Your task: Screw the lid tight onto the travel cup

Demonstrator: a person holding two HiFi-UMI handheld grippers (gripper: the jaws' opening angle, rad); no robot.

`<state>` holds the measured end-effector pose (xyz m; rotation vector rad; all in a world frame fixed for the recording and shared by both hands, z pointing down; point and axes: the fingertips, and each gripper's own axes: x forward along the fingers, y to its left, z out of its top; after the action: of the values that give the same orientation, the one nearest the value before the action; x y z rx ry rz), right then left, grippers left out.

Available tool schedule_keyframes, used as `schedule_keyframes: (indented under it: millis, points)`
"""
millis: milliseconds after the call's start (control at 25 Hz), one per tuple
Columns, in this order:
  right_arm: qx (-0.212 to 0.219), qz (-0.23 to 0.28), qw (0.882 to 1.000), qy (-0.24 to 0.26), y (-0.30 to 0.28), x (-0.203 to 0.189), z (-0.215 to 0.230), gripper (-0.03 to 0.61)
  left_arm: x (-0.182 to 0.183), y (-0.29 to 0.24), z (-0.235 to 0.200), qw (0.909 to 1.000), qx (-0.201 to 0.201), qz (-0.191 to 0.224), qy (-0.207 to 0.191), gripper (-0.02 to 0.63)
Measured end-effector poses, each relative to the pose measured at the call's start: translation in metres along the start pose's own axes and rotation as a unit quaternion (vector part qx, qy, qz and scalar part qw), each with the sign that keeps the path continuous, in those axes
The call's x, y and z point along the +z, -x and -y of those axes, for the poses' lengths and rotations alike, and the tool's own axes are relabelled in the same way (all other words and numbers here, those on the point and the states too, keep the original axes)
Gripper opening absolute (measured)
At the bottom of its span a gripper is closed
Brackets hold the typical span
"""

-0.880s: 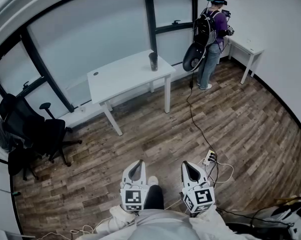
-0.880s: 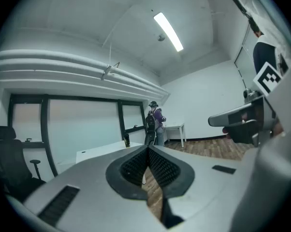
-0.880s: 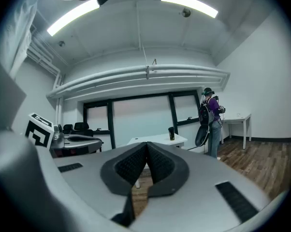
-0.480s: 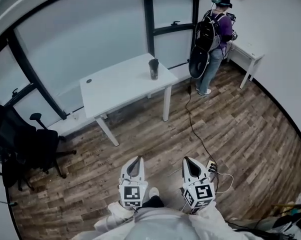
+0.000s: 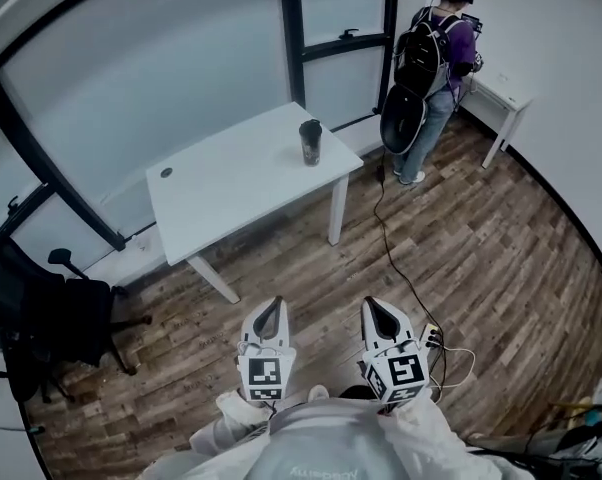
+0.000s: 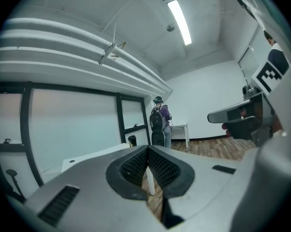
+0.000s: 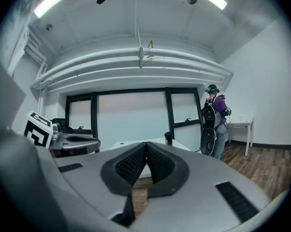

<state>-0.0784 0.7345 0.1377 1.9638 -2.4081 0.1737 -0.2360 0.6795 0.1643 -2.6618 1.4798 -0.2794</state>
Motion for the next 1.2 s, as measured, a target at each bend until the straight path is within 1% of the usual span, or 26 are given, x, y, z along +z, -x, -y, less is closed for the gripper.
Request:
schedule_keyframes:
  millis: [120,320,520,640,760,880,1000,1120,1200]
  points:
    - [0.001,-0.009,1.0,0.002,-0.013,-0.001,0.007,0.021,-0.001,-0.016,-0.002,0.9999,-0.001,0.001,0.012,0.008]
    - [-0.003,-0.015,1.0,0.002,-0.049,-0.002,0.035,0.021,-0.009,-0.057,-0.005,0.9998,-0.004,-0.006,0.02,0.008]
    - [0.012,-0.029,0.999,-0.011,-0.116,-0.017,0.071,0.021,-0.02,-0.121,-0.023,0.9995,0.013,-0.019,0.02,0.008]
    - [0.026,-0.029,0.999,-0.014,-0.174,-0.019,0.101,0.021,-0.029,-0.177,-0.038,0.999,0.026,-0.032,0.02,0.008]
    - [0.043,-0.032,0.999,-0.011,-0.239,-0.018,0.146,0.021,-0.031,-0.248,-0.049,0.998,0.043,-0.044,0.018,0.008]
    - [0.055,-0.035,0.998,-0.018,-0.307,-0.004,0.197,0.021,-0.018,-0.326,-0.058,0.9971,0.051,-0.051,0.023,0.008]
    - [0.072,-0.035,0.997,-0.014,-0.371,0.012,0.244,0.021,-0.003,-0.401,-0.064,0.9969,0.054,-0.051,0.024,0.008]
    - [0.088,-0.04,0.995,-0.017,-0.43,0.018,0.281,0.021,0.003,-0.468,-0.074,0.996,0.065,-0.056,0.025,0.008]
    - [0.102,-0.042,0.994,-0.014,-0.462,0.021,0.299,0.021,0.007,-0.504,-0.079,0.9955,0.072,-0.055,0.026,0.008]
